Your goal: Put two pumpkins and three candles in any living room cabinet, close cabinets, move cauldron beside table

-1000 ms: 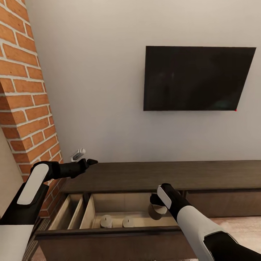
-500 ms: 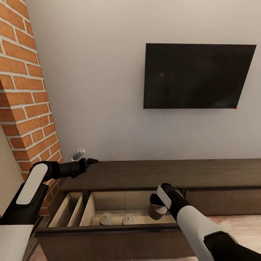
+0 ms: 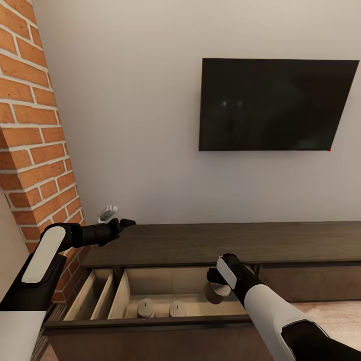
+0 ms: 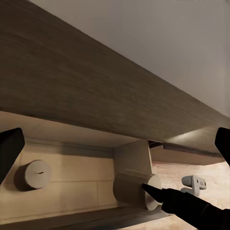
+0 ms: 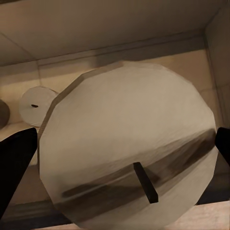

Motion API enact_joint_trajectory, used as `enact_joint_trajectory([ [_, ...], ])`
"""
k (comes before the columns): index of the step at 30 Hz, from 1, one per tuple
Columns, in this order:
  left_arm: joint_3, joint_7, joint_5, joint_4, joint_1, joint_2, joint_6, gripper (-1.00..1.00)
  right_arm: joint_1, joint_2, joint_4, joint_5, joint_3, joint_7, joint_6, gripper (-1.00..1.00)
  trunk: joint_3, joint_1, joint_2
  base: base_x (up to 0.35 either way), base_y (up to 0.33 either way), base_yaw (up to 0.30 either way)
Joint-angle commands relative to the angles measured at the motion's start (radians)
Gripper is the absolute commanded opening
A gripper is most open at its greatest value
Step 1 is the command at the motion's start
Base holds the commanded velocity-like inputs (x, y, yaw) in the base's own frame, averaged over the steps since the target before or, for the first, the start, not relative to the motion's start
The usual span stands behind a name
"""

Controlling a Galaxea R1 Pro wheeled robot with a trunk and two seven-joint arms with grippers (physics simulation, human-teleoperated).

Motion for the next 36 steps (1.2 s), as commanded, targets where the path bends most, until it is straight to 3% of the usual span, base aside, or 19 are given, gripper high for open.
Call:
enact_joint_trajectory([
  [1,0.001,0.010,0.010,-0.001,-0.001,0.000,0.000,1.00,-0.001,-0.001,-0.001,-0.011,0.008,-0.009,0.003,-1.00,-0.001,0.000,-0.001,0.023,0.000,0.000],
  [21,0.015,0.012,0.012,-0.001,-0.001,0.000,-0.002,1.00,-0.001,-0.005,-0.001,-0.011,0.008,-0.008,0.004,-1.00,-0.058,0.069,-0.127,0.002,0.000,0.000],
  [36,0.014,0.012,0.014,-0.001,-0.001,0.001,0.000,1.00,-0.001,-0.004,-0.001,-0.011,0.008,-0.008,0.004,-1.00,-0.058,0.069,-0.127,0.020,0.000,0.000],
])
